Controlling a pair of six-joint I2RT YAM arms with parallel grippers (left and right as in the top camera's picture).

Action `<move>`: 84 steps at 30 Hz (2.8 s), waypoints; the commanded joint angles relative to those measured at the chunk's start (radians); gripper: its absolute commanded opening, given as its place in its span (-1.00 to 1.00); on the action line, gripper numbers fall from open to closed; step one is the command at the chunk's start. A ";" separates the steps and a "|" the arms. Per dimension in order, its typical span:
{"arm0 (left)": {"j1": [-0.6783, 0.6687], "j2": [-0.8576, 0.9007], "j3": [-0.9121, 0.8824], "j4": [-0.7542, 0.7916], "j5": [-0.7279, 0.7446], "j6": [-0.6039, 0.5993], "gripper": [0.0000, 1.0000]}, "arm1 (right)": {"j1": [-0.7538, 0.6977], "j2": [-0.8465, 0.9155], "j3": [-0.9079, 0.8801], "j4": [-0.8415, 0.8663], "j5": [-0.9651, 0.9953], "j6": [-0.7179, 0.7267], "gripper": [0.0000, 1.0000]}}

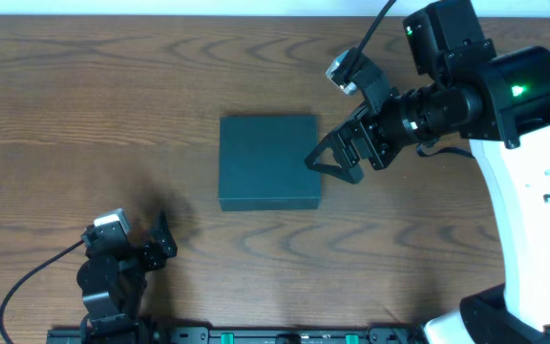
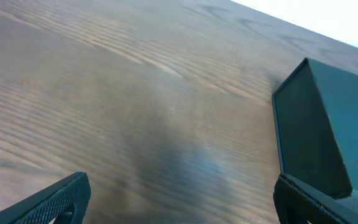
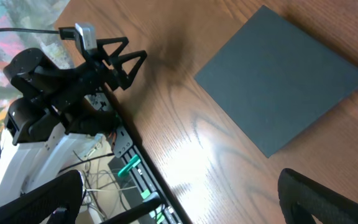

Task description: Pack container

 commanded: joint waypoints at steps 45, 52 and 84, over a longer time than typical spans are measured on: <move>-0.197 -0.061 -0.013 -0.027 0.240 -0.042 0.90 | 0.049 -0.169 -0.051 0.092 0.229 0.001 0.99; -0.197 -0.061 -0.013 -0.027 0.240 -0.042 0.91 | 0.164 -0.581 -0.566 0.496 0.321 -0.003 0.98; -0.197 -0.061 -0.013 -0.027 0.240 -0.042 0.91 | 0.164 -1.679 -2.024 1.030 0.216 -0.006 0.99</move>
